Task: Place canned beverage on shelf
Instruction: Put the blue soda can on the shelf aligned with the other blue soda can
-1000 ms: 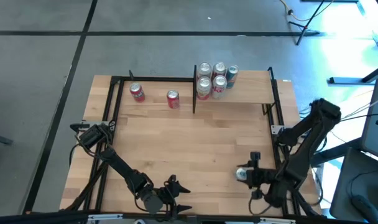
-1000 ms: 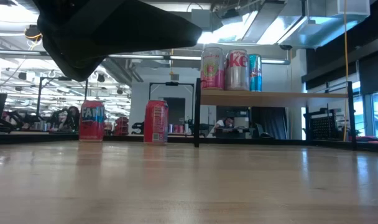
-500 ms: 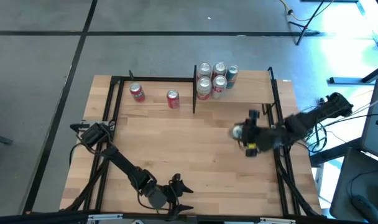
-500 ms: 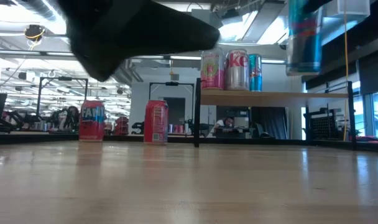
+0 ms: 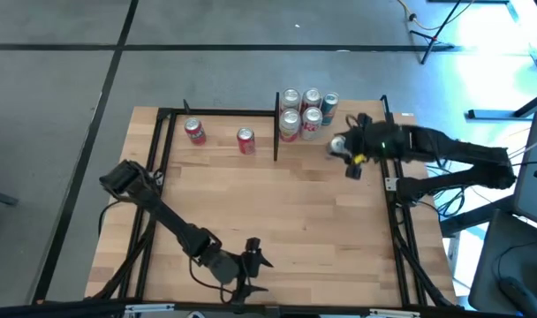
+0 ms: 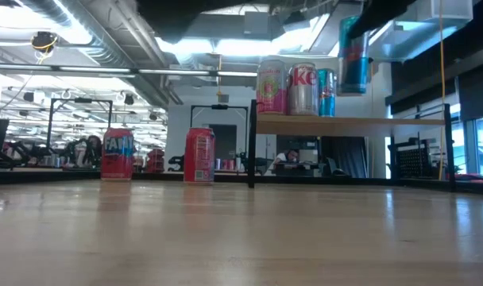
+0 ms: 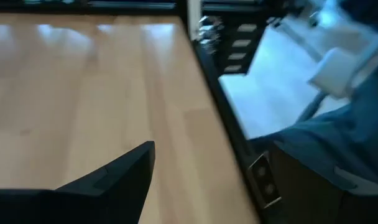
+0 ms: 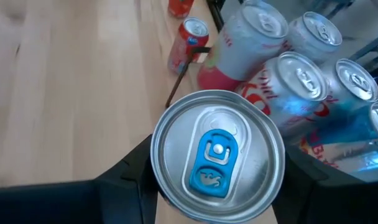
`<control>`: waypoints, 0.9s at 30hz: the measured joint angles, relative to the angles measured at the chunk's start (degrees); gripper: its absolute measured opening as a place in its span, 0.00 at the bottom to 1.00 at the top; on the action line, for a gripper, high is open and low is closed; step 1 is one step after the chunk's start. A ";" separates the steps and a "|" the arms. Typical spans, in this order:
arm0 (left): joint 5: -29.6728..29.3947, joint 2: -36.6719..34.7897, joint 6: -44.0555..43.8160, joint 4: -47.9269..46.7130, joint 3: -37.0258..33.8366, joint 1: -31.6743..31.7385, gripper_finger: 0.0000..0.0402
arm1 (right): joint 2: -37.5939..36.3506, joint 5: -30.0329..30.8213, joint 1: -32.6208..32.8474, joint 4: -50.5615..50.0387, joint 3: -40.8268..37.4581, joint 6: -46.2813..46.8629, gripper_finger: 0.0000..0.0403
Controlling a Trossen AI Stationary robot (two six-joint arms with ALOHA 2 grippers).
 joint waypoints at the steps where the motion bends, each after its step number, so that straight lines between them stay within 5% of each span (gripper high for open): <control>1: -1.37 -0.47 0.23 -1.50 -0.05 -0.32 0.75 | 0.28 -2.42 -2.39 0.82 0.00 -1.07 0.50; 9: -2.69 -3.07 3.52 -8.01 -1.27 0.74 0.75 | 4.50 -17.80 -18.04 3.54 -0.02 -7.39 0.50; 27: 8.50 -3.33 8.98 -15.42 -1.31 6.82 0.75 | 8.11 -28.98 -32.64 7.24 -0.02 -12.02 0.50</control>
